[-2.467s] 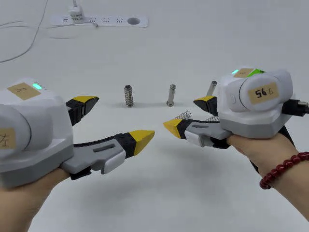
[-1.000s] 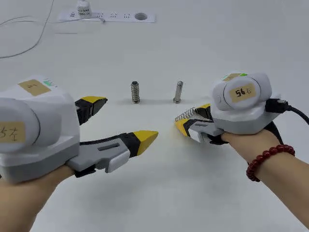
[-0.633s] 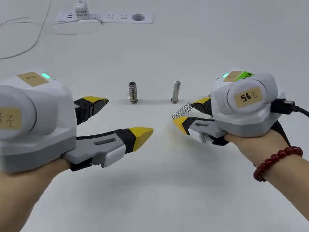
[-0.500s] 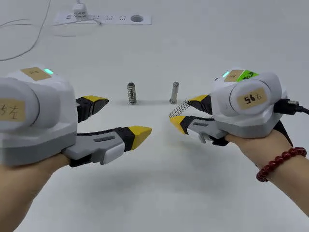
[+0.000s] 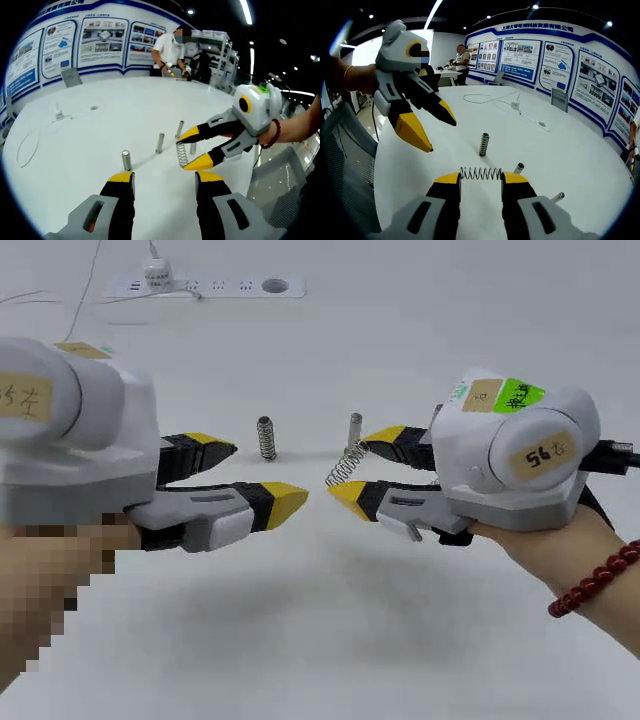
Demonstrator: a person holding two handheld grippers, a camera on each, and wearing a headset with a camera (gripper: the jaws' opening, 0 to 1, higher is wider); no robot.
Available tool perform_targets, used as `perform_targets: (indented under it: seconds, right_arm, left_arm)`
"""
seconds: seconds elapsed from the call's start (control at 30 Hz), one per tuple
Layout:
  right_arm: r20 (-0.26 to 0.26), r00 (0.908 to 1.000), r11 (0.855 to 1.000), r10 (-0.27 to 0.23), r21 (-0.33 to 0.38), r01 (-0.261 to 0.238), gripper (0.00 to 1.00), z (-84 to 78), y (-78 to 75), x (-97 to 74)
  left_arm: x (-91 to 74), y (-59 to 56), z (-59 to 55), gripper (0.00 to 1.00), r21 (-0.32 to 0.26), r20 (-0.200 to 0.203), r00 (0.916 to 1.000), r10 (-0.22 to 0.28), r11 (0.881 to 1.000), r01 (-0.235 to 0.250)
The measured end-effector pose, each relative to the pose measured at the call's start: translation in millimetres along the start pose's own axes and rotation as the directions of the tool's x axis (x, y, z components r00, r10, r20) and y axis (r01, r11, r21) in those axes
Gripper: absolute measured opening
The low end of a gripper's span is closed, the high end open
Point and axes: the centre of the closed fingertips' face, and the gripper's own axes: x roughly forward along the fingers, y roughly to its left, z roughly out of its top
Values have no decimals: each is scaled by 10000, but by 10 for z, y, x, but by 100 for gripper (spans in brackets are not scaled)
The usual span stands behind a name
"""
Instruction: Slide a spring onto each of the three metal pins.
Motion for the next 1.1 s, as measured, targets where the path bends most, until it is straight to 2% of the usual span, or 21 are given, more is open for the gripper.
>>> perform_targets:
  seconds: [0.17, 0.33, 0.6, 0.8, 1.1]
  right_arm:
    - [188, 9992, 9988, 363, -329, -357, 32, 52, 60, -14]
    - [418, 9966, 9965, 709, -477, -689, 32, 103, 113, -35]
    - [736, 9862, 9860, 1485, -875, -1419, 32, 186, 248, -55]
    - [763, 9793, 9769, 1876, -1189, -1778, 32, 215, 335, -61]
    - [813, 9712, 9670, 2240, -1429, -2111, 32, 236, 401, -75]
  left_arm:
    - [27, -36, 21, 47, -622, -31, 9991, -433, 9971, 430]
    - [65, -80, 3, 44, -1005, -160, 9966, -809, 9918, 789]
    - [115, -141, -13, 38, -1521, -303, 9915, -1262, 9810, 1202]
    - [132, -188, -31, 34, -1947, -390, 9861, -1616, 9691, 1511]
    - [156, -282, -70, 26, -2699, -494, 9738, -2218, 9417, 2008]
